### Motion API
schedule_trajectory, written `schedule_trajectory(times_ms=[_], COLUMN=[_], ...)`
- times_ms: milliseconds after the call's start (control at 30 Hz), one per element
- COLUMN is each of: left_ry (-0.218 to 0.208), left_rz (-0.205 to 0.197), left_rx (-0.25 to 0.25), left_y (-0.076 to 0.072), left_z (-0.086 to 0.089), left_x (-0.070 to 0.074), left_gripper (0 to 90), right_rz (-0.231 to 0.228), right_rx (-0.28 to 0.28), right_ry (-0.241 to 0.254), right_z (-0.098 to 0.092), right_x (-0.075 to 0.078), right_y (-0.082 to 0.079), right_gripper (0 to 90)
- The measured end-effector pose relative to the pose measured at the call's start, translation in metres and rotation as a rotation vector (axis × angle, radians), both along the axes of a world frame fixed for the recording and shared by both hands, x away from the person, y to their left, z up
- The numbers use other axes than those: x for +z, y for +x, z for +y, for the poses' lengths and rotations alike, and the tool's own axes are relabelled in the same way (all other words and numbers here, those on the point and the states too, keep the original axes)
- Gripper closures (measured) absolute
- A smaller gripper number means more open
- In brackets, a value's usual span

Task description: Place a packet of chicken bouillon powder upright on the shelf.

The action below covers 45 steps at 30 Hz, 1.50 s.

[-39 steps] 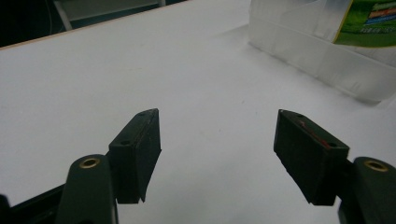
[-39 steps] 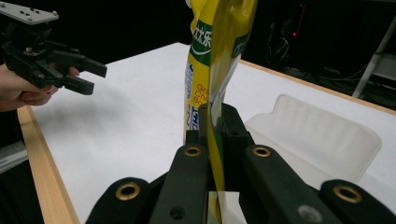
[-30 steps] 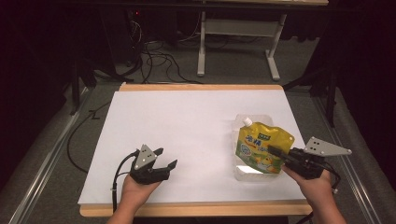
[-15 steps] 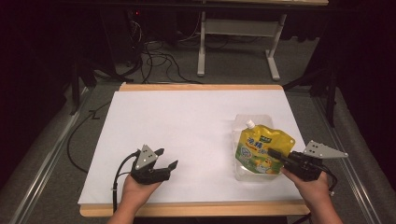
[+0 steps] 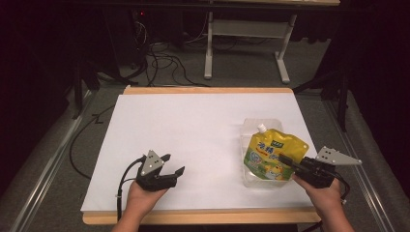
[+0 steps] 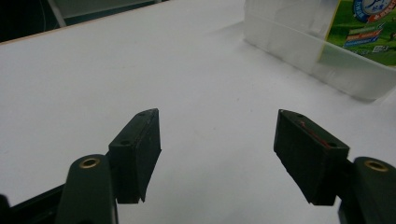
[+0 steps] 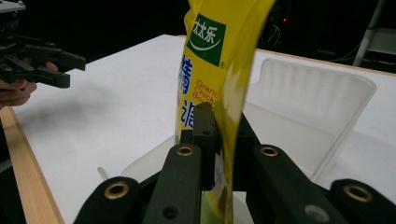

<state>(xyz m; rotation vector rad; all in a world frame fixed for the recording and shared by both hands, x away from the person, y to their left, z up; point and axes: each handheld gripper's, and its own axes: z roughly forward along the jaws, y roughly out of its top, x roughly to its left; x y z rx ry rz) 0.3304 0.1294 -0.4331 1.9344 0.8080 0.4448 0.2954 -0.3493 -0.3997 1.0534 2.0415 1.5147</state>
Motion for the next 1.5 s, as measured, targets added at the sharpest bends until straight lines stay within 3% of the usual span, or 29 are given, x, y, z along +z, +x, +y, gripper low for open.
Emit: schedule_trajectory(times_ms=[433, 767, 1167, 1333, 1500], left_ry=[-0.001, 0.004, 0.005, -0.007, -0.011], left_rz=[0.002, 0.004, 0.007, 0.007, 0.004], left_rx=[0.001, -0.003, -0.01, -0.016, -0.027], left_y=[0.0, 0.001, 0.001, 0.0, -0.002], left_z=[0.0, 0.0, -0.002, -0.003, -0.005], left_x=[0.0, 0.0, -0.001, 0.0, 0.001], left_gripper=[32.4, 32.4, 32.4, 32.4, 32.4], right_rz=[-0.022, -0.087, -0.179, -0.223, -0.255], right_rx=[-0.051, -0.113, -0.16, -0.141, -0.092], right_ry=[0.006, 0.037, 0.07, 0.086, 0.087], right_z=[0.0, -0.002, -0.01, -0.007, 0.007], right_x=[0.009, 0.028, 0.059, 0.076, 0.089], right_y=[-0.003, -0.01, -0.027, -0.035, -0.044], right_gripper=[61.6, 42.2, 41.1, 41.7, 42.0])
